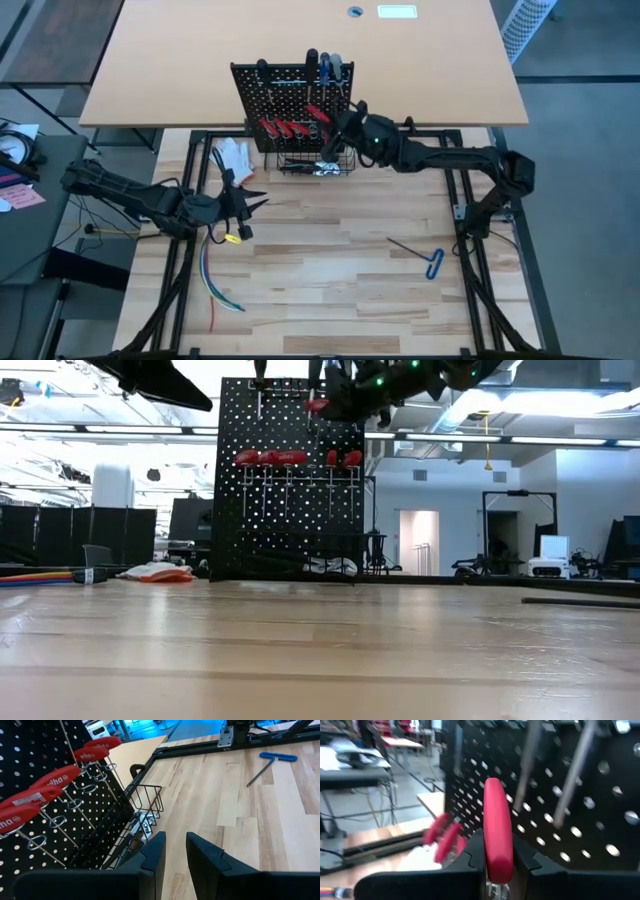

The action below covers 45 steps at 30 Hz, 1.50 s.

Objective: Hang tools onto peg board
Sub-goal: Hang the red allen wrench on the black pegboard

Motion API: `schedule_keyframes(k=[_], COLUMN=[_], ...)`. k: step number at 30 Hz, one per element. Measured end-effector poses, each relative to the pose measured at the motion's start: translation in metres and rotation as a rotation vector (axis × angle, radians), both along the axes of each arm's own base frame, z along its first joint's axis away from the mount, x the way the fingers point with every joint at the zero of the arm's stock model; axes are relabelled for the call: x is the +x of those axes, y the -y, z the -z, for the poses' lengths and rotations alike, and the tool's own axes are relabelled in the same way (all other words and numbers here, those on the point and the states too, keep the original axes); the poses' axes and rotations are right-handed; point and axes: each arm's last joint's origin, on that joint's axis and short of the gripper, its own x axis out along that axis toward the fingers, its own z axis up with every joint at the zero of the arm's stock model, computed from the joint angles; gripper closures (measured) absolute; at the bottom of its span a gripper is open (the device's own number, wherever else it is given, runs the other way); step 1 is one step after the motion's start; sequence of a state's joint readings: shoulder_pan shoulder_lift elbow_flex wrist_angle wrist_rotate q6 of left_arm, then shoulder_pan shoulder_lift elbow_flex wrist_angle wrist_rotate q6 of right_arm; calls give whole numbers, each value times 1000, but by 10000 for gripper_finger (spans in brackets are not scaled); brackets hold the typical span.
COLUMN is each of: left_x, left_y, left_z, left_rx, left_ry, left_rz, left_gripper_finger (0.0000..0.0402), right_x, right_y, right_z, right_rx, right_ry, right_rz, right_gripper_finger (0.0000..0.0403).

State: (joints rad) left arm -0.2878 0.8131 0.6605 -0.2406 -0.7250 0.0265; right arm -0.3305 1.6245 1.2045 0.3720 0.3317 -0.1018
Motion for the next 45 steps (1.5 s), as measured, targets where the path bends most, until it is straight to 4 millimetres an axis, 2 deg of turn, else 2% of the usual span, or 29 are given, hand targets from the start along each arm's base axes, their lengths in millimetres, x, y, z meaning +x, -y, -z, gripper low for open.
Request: schedule_keyframes(k=[11, 17, 22, 40, 45], left_x=[0, 1, 1, 1, 1], left_y=[0, 0, 0, -2, -2], left_z=[-1, -2, -2, -2, -2], left_rx=[1, -3, -4, -10, -10], left_ry=[6, 19, 20, 24, 24], left_rz=[1, 2, -1, -17, -17], left_gripper_finger=[330, 330, 330, 330, 330], right_x=[0, -2, -2, -2, -2], right_y=[0, 3, 3, 3, 3], right_z=[9, 13, 14, 14, 14], right_rx=[44, 71, 71, 68, 66], right_ry=[-76, -118, -120, -127, -128], right_rz=[-38, -31, -32, -32, -32], right_gripper_finger=[364, 343, 331, 324, 295])
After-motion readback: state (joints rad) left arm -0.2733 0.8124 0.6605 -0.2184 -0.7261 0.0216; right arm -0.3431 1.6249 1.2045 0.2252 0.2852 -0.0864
